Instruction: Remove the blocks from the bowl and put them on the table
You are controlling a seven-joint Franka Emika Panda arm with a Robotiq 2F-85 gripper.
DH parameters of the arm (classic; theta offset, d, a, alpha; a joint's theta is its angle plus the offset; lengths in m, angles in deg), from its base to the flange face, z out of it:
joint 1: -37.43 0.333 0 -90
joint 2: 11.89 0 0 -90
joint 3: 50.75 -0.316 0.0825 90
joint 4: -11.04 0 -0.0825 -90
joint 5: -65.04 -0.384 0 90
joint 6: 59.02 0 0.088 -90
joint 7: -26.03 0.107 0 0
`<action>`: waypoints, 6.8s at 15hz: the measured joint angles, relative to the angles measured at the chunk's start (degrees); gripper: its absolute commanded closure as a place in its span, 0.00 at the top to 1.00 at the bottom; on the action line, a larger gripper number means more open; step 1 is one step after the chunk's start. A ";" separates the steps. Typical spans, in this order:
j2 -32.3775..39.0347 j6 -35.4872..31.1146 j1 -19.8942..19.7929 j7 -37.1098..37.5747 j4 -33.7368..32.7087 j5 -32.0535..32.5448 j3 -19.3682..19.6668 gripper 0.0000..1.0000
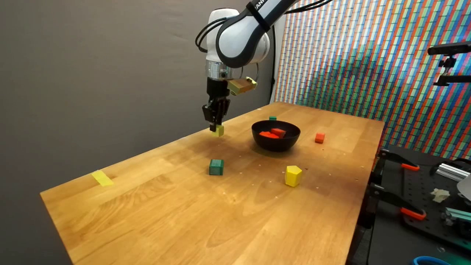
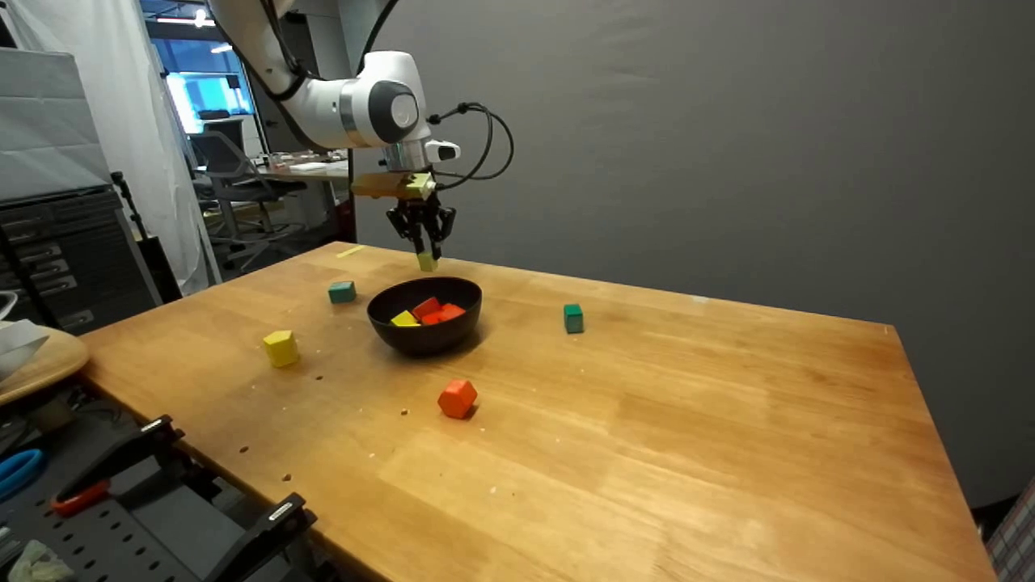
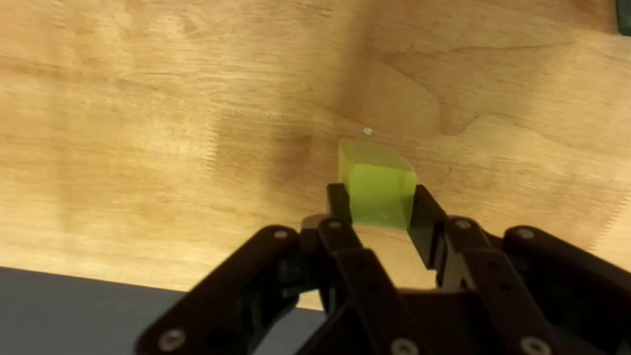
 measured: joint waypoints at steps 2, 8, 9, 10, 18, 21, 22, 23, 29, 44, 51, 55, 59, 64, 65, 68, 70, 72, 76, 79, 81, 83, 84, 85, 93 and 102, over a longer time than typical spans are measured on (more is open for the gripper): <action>1.84 1.60 -0.03 -0.19 -2.92 0.00 0.00 0.74; 0.67 3.96 -0.18 -0.19 -5.40 0.00 0.34 1.00; -0.70 4.51 -0.25 -0.18 -4.56 0.00 0.69 1.00; -2.46 4.58 -0.38 -0.06 -3.07 0.00 1.20 1.00; -18.19 3.97 -6.41 2.25 20.80 -4.18 3.12 1.00; -21.48 0.21 -8.14 2.91 30.17 -5.21 3.35 1.00; -22.21 -1.01 -8.47 3.40 32.78 -5.23 3.48 1.00; -22.75 -2.20 -8.70 3.90 35.02 -5.26 3.54 1.00; -23.16 -4.19 -8.87 4.92 38.44 -5.54 3.45 1.00; -8.21 5.72 -9.35 4.63 18.65 -10.21 2.01 1.00; -7.69 7.83 -6.28 7.41 18.91 -1.97 5.42 0.38; -9.06 8.87 -4.78 9.95 19.24 0.93 6.23 0.29; -9.90 8.93 -4.47 10.72 19.49 1.56 6.34 0.21; -12.29 8.91 -5.04 10.71 19.83 1.56 6.55 0.10; -13.05 8.90 -5.23 10.71 20.09 1.56 6.58 0.11; -15.48 8.88 -5.96 10.63 21.34 1.53 6.58 0.11; -16.90 8.83 -6.43 10.54 22.14 1.34 6.58 0.11; -18.19 7.48 -6.78 10.53 22.61 1.29 6.58 0.11; -19.05 0.88 -6.76 10.68 21.69 2.93 6.70 0.12; -17.61 -0.54 -6.85 10.35 18.52 4.14 6.99 0.12; -14.18 0.59 -7.31 9.55 14.65 4.01 7.01 0.12; -8.92 2.55 -7.88 8.40 9.53 3.55 7.00 0.12; -6.15 3.62 -8.08 7.85 6.79 3.33 6.99 0.12; -3.51 4.79 -8.22 7.43 4.04 3.22 6.98 0.14; 5.70 13.05 -8.32 3.82 -8.80 3.06 6.63 0.92; -6.58 21.62 -10.88 -1.53 1.38 -4.66 3.43 1.00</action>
